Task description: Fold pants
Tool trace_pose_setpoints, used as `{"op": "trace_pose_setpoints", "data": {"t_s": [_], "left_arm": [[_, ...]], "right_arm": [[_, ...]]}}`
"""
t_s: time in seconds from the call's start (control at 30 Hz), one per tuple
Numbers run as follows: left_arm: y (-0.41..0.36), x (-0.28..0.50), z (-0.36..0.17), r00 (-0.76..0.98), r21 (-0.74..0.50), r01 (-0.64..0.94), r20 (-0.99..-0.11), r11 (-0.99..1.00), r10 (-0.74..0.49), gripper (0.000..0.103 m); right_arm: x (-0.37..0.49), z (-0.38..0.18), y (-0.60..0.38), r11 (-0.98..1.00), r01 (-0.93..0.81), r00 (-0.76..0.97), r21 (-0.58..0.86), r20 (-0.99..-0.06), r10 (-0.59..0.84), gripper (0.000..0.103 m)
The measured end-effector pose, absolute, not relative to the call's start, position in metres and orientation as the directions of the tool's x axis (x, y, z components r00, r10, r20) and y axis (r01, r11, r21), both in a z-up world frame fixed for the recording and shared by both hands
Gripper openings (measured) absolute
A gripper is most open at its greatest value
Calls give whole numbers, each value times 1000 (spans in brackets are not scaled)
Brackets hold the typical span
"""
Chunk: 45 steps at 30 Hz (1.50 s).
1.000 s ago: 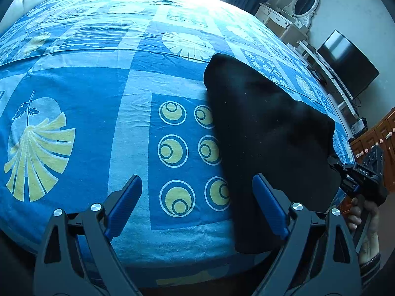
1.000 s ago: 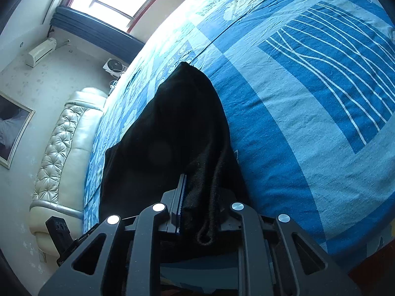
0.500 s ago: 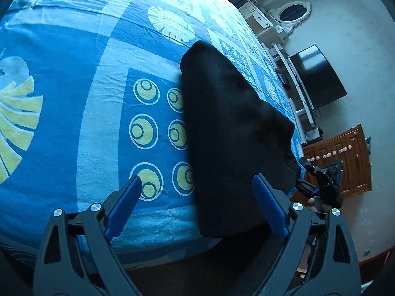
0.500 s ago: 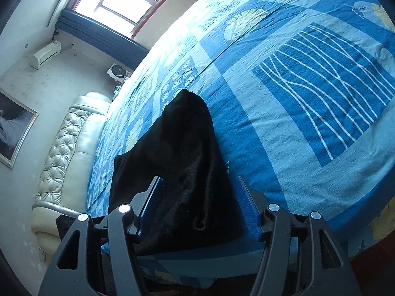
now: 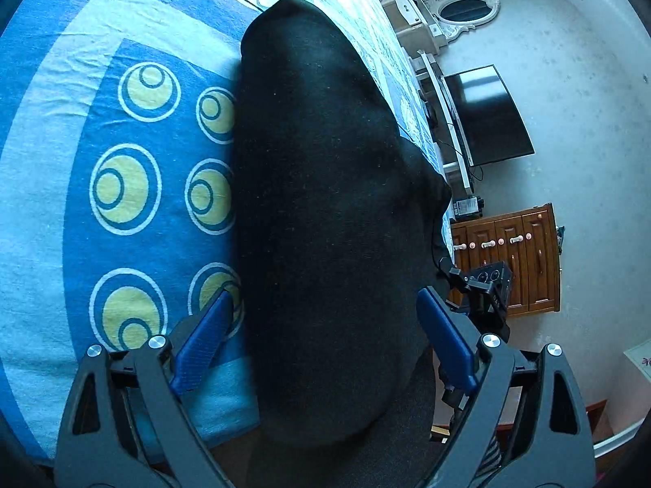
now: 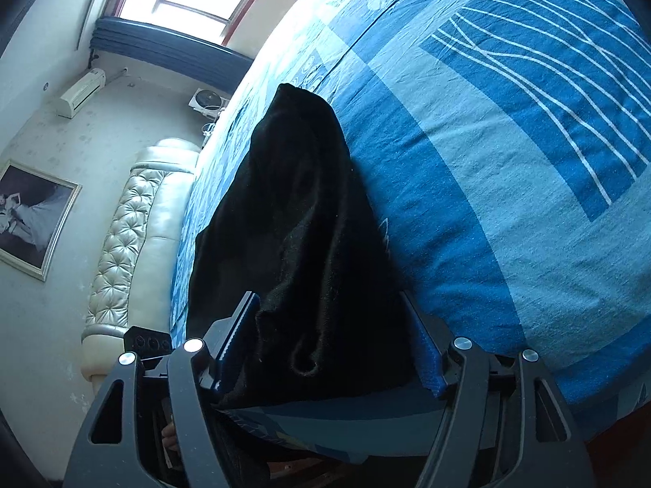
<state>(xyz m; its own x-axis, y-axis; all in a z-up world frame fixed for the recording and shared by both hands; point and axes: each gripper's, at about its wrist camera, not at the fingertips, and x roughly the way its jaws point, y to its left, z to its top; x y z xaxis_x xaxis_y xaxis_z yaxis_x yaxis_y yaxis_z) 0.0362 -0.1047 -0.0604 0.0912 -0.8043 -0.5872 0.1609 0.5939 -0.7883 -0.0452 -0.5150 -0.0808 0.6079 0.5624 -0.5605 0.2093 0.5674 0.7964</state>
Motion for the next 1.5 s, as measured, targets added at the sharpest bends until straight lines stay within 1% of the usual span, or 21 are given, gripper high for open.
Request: {"op": "trace_pose_setpoints", "data": {"t_s": [0.03, 0.07, 0.1, 0.13, 0.17, 0.2, 0.33, 0.47, 0.57, 0.67, 0.83, 1.13, 1.33, 1.5], "left_arm": [[-110, 36, -60, 86, -780, 174, -597, 602, -798, 90], [-115, 35, -60, 85, -755, 191, -623, 627, -777, 85], [-119, 36, -58, 87, -716, 209, -664, 666, -742, 66], [-123, 33, -58, 93, -683, 221, -696, 696, -712, 59], [-125, 32, -57, 104, -668, 223, -707, 710, -699, 57], [-126, 31, -55, 115, -660, 226, -713, 717, -692, 51], [-132, 27, -46, 143, -604, 266, -746, 751, -651, 43], [-131, 31, -39, 155, -579, 266, -764, 771, -627, 40], [-119, 31, -31, 203, -509, 294, -794, 809, -573, 40], [-97, 30, -27, 234, -471, 279, -812, 837, -535, 40], [-53, 28, -20, 278, -442, 240, -822, 864, -498, 40], [7, 18, -17, 330, -440, 173, -817, 881, -473, 40], [18, 15, -19, 342, -456, 168, -805, 874, -485, 40], [21, 14, -21, 349, -466, 174, -795, 868, -497, 40]], "right_arm": [[-44, -79, -512, 565, 202, 607, 800, -555, 568, 69], [-43, -80, -509, 572, 197, 604, 796, -558, 569, 67], [-41, -81, -505, 598, 206, 599, 774, -583, 549, 58], [-38, -81, -501, 619, 209, 592, 757, -602, 536, 55], [-38, -80, -500, 625, 202, 589, 754, -603, 538, 51], [-38, -79, -500, 623, 200, 589, 757, -601, 541, 48], [-40, -76, -496, 615, 208, 601, 760, -596, 533, 46], [-34, -69, -484, 619, 196, 597, 760, -593, 540, 44], [-26, -64, -465, 634, 173, 578, 754, -599, 555, 44], [-12, -64, -439, 645, 143, 551, 751, -601, 579, 44], [11, -65, -393, 653, 98, 503, 751, -604, 619, 44], [27, -66, -331, 675, 38, 445, 737, -618, 649, 44], [26, -66, -320, 702, 32, 436, 711, -642, 631, 44], [26, -66, -318, 704, 42, 444, 709, -644, 623, 44]]}}
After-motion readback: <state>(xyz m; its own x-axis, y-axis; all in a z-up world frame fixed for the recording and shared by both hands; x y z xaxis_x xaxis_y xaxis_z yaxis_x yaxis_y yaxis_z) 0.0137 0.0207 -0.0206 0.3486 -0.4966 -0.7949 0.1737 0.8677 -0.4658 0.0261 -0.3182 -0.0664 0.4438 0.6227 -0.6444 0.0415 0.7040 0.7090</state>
